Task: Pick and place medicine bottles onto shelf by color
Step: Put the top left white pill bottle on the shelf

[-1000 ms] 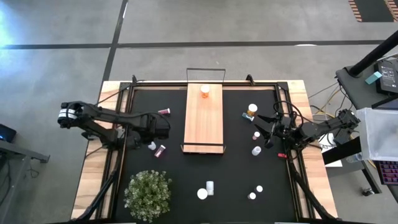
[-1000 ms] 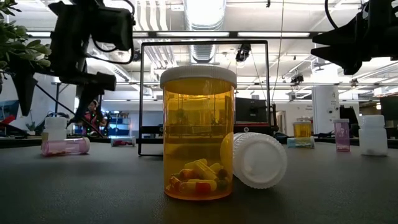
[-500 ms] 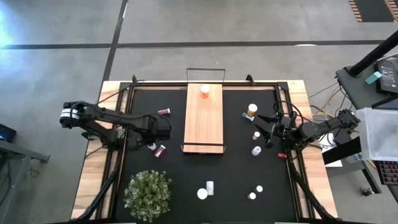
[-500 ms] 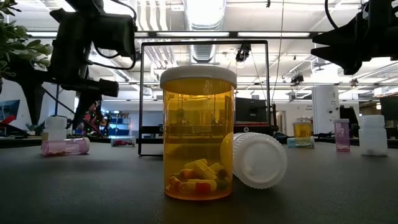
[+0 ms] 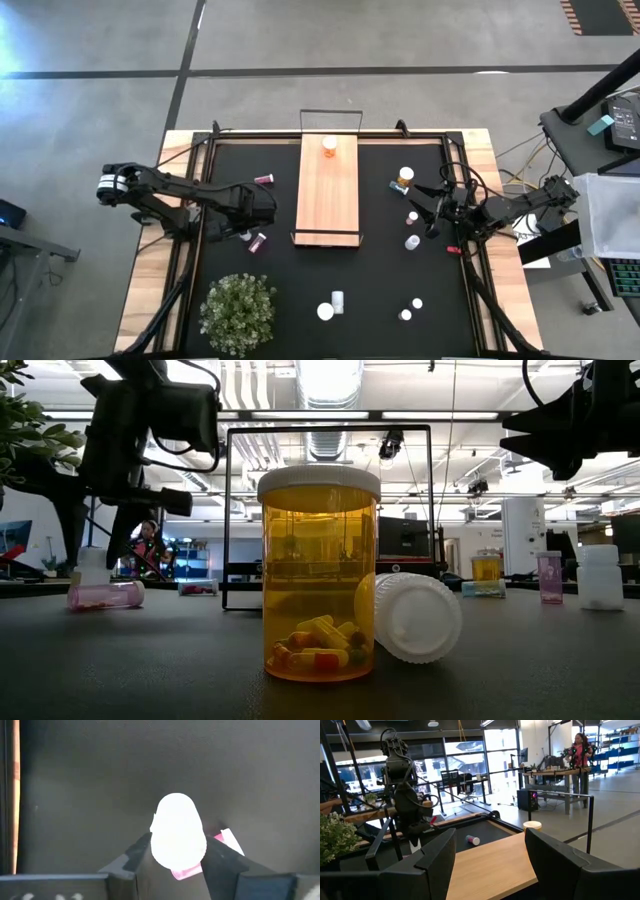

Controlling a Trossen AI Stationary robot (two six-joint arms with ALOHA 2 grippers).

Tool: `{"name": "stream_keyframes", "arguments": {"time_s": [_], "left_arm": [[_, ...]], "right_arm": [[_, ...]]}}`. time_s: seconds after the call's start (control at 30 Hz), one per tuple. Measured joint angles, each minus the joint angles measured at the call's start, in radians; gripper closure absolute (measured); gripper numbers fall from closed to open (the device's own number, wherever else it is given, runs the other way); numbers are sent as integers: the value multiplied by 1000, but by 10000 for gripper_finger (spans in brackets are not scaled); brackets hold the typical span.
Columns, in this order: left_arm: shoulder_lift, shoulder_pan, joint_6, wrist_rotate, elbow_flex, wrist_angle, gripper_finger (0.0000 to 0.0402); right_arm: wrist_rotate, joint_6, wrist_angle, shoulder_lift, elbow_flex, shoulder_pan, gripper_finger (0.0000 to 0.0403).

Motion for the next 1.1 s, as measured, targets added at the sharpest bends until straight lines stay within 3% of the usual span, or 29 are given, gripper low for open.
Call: {"name": "stream_keyframes", "arguments": {"time_s": [0.23,0.57,0.87,1.1], "left_arm": [[0,33,29,-29,29,-4,272],[7,161,315,-77,159,-32,285],[216,248,610,-82,455,-203,286],[353,274,848,-150,668,-248,283]], "right_arm": [[0,0,0,0,0,0,174],[0,0,0,0,0,0,174],[0,0,-1,0,0,0,174],[0,0,0,0,0,0,174]]}}
